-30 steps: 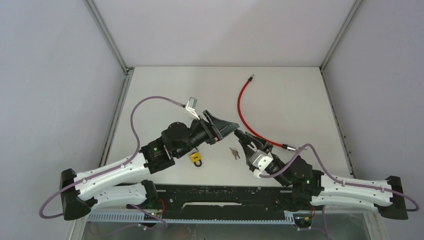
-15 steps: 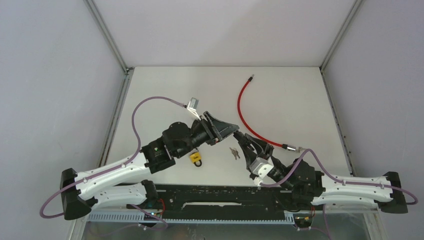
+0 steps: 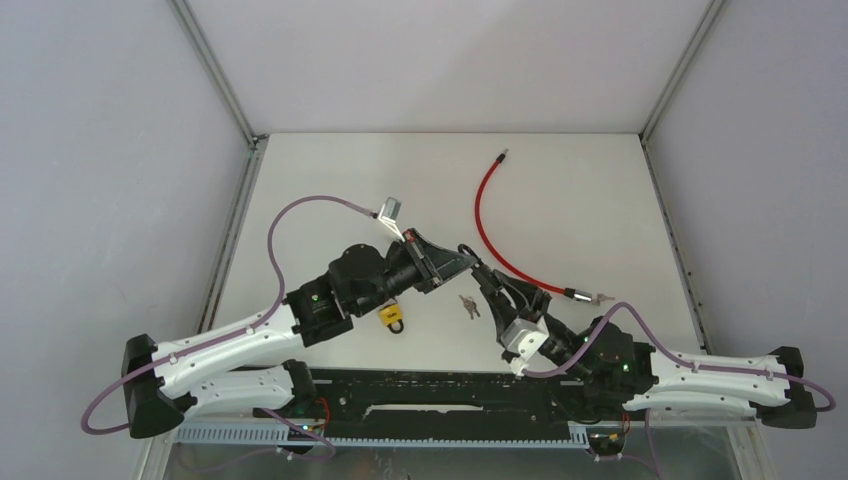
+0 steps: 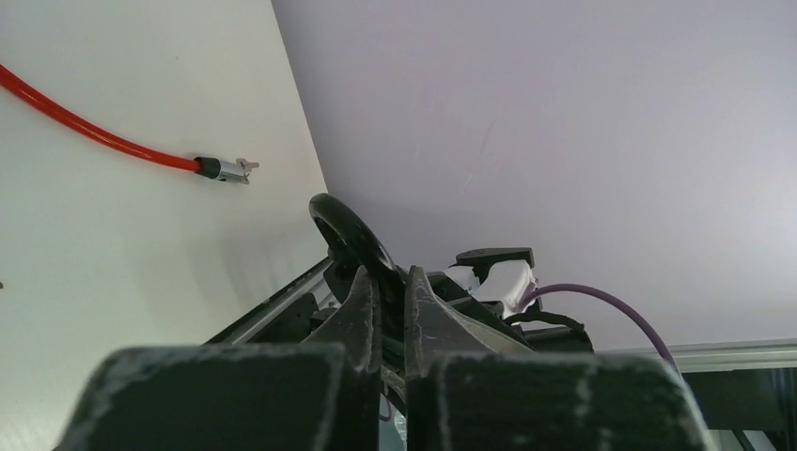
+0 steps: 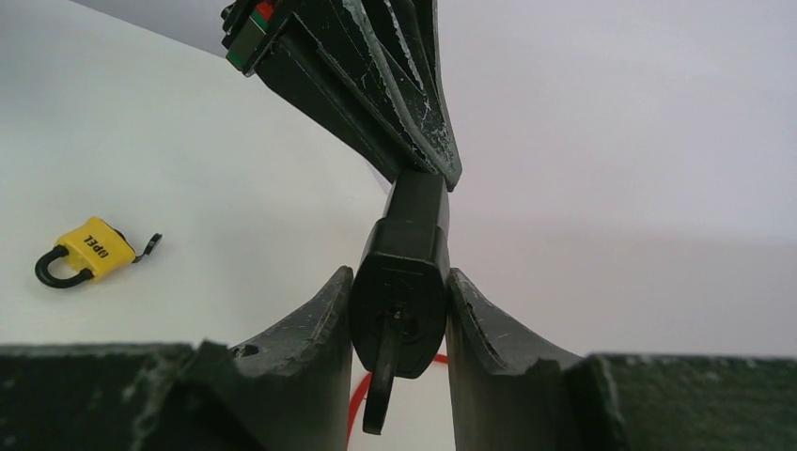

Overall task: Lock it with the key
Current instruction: Pick up the lock from the center of the board.

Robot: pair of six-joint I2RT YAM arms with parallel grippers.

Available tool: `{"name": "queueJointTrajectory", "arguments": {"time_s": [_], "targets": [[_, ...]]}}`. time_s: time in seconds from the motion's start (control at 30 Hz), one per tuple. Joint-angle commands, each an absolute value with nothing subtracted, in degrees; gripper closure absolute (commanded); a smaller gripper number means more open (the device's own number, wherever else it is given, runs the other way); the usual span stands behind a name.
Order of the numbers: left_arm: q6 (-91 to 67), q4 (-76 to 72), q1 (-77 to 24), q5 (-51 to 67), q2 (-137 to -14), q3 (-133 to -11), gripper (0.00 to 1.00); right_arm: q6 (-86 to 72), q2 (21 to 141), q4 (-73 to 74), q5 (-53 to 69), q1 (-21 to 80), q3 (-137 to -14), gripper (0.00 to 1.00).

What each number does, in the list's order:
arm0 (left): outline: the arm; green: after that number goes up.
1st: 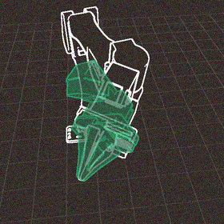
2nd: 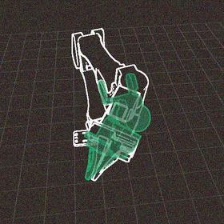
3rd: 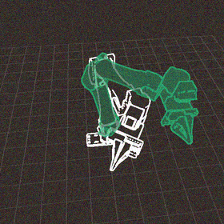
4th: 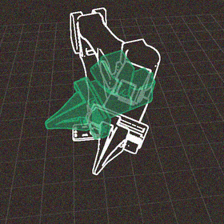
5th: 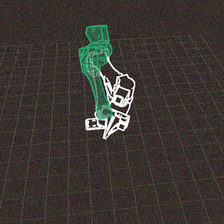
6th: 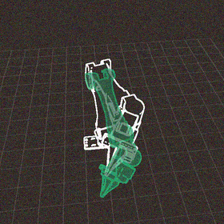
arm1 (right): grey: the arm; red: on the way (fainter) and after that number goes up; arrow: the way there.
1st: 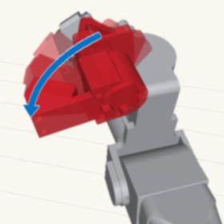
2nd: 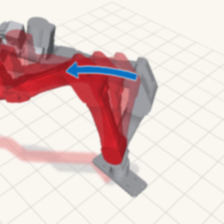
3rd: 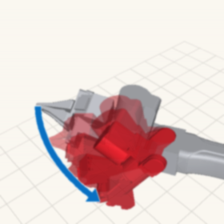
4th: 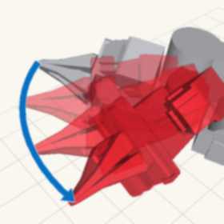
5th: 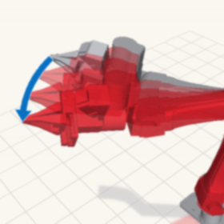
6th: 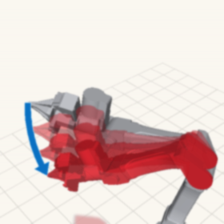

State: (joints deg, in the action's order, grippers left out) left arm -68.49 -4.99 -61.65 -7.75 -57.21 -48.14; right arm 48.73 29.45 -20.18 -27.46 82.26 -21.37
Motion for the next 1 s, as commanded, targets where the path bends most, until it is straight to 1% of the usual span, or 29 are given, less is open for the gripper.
{"name": "queueJointTrajectory", "arguments": {"time_s": [0.0, 0.13, 0.3, 0.43, 0.53, 0.63, 0.73, 0.8, 0.87, 0.93, 0.97], "targets": [[-61.62, -8.03, -61.08, -9.44, -55.99, -48.66, 1.00, 48.10, 29.43, -17.97, -21.38, 84.12, -23.82, 0.69], [-59.35, -8.04, -61.08, -10.66, -55.52, -48.79, 1.00, 47.01, 28.97, -15.60, -21.24, 84.28, -23.82, 0.42], [-56.90, -7.25, -60.46, -12.97, -54.48, -49.06, 1.00, 43.85, 27.24, -12.42, -21.03, 85.25, -24.16, 0.24], [-54.66, -6.29, -59.71, -13.45, -53.79, -49.07, 1.00, 41.43, 25.56, -11.24, -20.67, 86.10, -24.26, 0.18], [-51.09, -4.75, -59.14, -12.37, -53.44, -49.61, 1.00, 38.40, 24.13, -10.95, -20.46, 86.50, -24.77, 0.16], [-43.34, -3.35, -58.26, -6.84, -53.68, -50.96, 1.00, 33.74, 23.01, -9.80, -21.24, 86.40, -26.43, 0.15], [-36.14, -1.51, -58.10, 3.67, -53.66, -52.46, 1.00, 27.98, 22.70, -5.13, -19.74, 84.98, -30.24, 0.16], [-31.06, 0.37, -58.10, 10.91, -53.61, -53.06, 1.00, 24.08, 22.41, 2.62, -12.69, 80.83, -33.69, 0.14], [-25.75, 3.92, -58.14, 16.80, -53.26, -53.60, 1.00, 20.74, 22.93, 9.50, 0.17, 74.65, -37.70, 0.13], [-21.01, 7.21, -58.16, 21.26, -52.53, -53.81, 1.00, 18.25, 24.35, 14.82, 11.41, 67.92, -41.95, 0.15], [-18.57, 8.80, -58.18, 23.53, -51.96, -53.84, 1.00, 17.52, 25.14, 16.45, 15.19, 64.90, -43.30, 0.17]]}}
